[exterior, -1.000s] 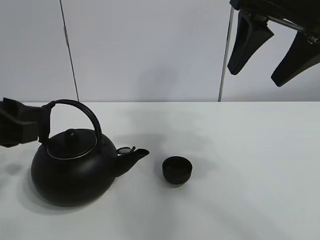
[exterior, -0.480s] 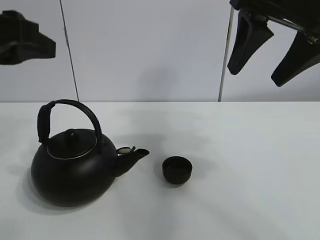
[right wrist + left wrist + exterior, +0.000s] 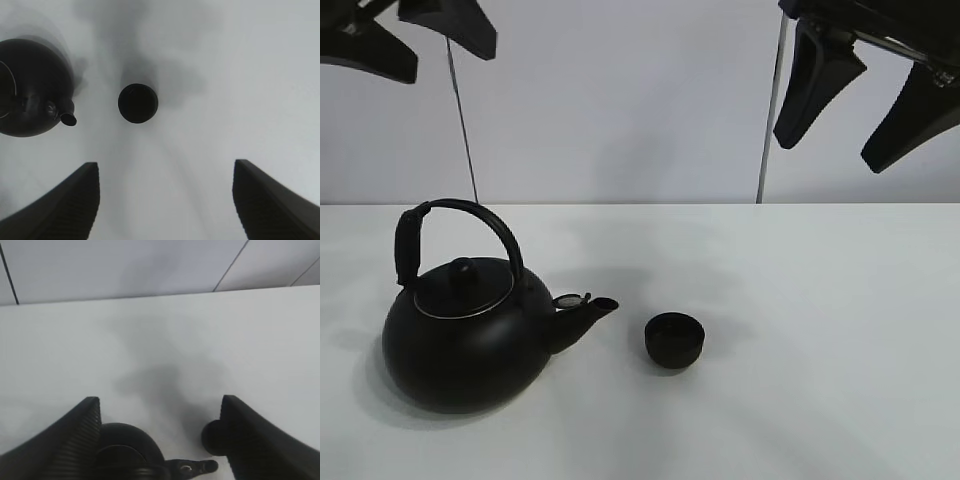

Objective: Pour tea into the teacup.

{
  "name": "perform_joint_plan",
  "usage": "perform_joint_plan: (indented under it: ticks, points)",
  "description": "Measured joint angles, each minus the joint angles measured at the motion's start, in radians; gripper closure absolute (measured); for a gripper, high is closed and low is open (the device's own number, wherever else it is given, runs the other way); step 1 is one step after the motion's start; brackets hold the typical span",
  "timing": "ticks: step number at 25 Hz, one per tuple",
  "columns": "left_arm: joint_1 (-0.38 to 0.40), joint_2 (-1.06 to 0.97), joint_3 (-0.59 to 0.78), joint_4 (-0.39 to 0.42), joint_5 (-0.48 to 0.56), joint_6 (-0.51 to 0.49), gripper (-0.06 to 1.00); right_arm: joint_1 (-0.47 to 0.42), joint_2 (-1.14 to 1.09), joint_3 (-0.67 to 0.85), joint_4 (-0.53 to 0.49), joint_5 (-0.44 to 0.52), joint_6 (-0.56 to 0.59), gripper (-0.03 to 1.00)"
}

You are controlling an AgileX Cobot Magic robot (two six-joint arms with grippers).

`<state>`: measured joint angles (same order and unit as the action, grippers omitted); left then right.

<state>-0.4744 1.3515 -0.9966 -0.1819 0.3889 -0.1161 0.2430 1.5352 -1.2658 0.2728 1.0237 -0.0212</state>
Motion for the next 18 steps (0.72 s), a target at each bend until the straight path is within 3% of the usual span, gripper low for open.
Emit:
perform_joint_plan:
  ticks: [7,18]
  points:
    - [0.000,0.212,-0.219,-0.104,0.214,-0.003,0.42,0.000,0.000,0.000,0.001,-0.001,0.000,0.45]
    - [0.000,0.308,-0.265,-0.105,0.261,-0.003,0.42,0.000,0.000,0.000,0.001,-0.001,-0.001,0.45]
